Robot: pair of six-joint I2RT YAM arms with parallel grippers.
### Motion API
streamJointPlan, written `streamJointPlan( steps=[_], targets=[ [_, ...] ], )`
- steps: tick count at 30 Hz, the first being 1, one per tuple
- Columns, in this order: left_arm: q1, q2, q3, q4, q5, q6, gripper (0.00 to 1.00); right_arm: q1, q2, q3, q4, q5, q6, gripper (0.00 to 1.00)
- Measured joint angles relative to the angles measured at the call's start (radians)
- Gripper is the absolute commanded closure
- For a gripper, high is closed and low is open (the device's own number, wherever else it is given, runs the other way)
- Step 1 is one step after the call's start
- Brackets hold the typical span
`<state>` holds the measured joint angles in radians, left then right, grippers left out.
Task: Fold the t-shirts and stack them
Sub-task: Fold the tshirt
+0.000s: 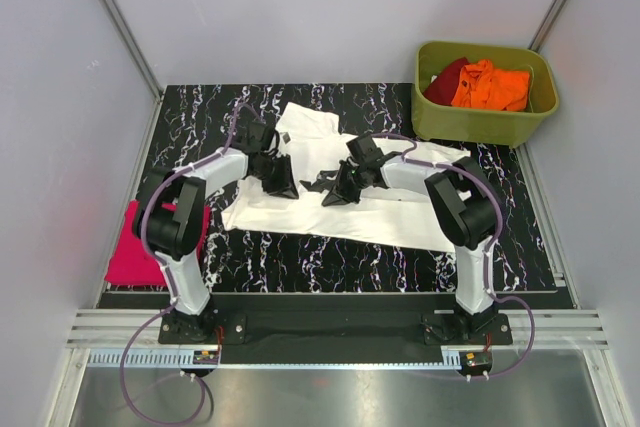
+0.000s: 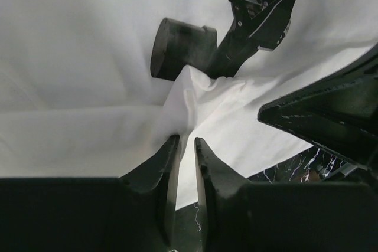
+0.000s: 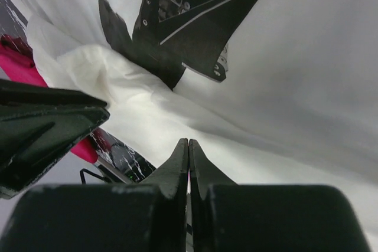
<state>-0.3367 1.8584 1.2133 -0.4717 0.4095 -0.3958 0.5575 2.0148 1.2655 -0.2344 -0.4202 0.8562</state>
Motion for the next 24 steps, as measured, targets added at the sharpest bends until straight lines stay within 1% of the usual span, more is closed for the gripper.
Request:
streamJointPlan(
  steps=[5, 10, 11, 15, 16, 17, 18, 21, 22, 24],
  targets=[
    [-0.007, -0.066, -0.042, 0.008, -0.002, -0.006, 0.86, 0.001, 0.042, 0.018, 0.012, -0.021, 0.027, 0.99],
    [-0.014, -0.156, -0.082, 0.037, -0.002, -0.006, 0.87, 0.001, 0.053, 0.050, 0.012, -0.023, 0.039, 0.99],
    [-0.016, -0.169, -0.090, 0.044, -0.002, -0.006, 0.89, 0.001, 0.055, 0.057, 0.012, -0.023, 0.040, 0.99],
    [-0.029, -0.188, -0.126, 0.071, -0.001, -0.015, 0.91, 0.001, 0.069, 0.079, 0.008, -0.017, 0.044, 0.99],
    [-0.033, -0.188, -0.134, 0.071, -0.001, -0.017, 0.87, 0.001, 0.076, 0.084, 0.006, -0.017, 0.046, 0.99],
    [-0.040, -0.188, -0.146, 0.072, -0.002, -0.021, 0.79, 0.001, 0.081, 0.087, 0.006, -0.017, 0.046, 0.99],
    [-0.044, -0.188, -0.153, 0.072, -0.004, -0.021, 0.58, 0.001, 0.087, 0.089, 0.006, -0.017, 0.047, 0.99],
    [-0.056, -0.188, -0.162, 0.063, -0.025, -0.021, 0.48, 0.001, 0.095, 0.089, 0.004, -0.017, 0.047, 0.99],
    [-0.058, -0.188, -0.159, 0.059, -0.036, -0.015, 0.43, 0.001, 0.095, 0.089, 0.004, -0.017, 0.047, 0.99],
    [-0.058, -0.187, -0.140, 0.032, -0.072, 0.005, 0.38, 0.001, 0.095, 0.088, 0.004, -0.017, 0.047, 1.00]
  ],
)
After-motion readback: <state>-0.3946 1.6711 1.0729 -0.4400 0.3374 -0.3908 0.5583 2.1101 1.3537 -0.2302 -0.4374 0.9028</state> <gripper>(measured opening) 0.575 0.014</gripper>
